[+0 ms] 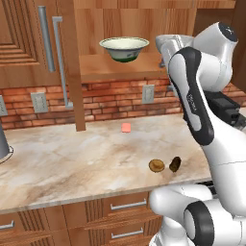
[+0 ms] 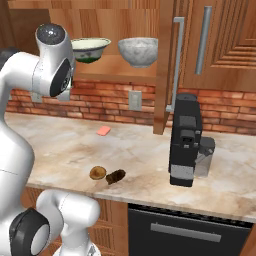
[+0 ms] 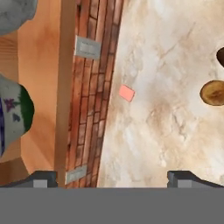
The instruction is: Pick both bowls and place them on the counter. Then place the bread in one bowl and place the sweet potato in the other bowl.
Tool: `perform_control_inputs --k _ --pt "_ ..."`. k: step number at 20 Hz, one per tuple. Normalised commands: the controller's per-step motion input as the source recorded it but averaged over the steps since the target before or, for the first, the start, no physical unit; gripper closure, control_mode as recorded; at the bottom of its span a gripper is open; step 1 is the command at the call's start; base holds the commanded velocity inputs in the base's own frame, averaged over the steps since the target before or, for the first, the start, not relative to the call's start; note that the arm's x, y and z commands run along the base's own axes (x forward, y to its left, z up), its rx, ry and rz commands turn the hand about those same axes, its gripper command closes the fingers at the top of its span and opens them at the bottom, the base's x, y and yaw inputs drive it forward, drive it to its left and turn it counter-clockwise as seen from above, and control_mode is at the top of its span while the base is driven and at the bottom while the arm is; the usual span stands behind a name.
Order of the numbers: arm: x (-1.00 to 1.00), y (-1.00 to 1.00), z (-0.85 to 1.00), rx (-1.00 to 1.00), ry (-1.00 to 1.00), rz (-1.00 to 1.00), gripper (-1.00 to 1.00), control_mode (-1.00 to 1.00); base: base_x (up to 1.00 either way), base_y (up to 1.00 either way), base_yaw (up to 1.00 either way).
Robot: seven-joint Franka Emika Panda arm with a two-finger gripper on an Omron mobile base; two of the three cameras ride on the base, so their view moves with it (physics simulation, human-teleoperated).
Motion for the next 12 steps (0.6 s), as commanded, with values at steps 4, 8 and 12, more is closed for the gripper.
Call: perform_control_inputs --k 4,8,12 --pt "0.13 0.00 0.27 0.04 -0.16 0.00 -1.00 -1.00 0.00 0.00 0.00" --pt "0.17 0.01 0.15 0.00 -0.20 0.00 -1.00 -1.00 0.00 0.00 0.00" --pt "0.31 0.00 0.12 0.08 -0.08 0.00 -1.00 -1.00 0.00 0.00 0.00"
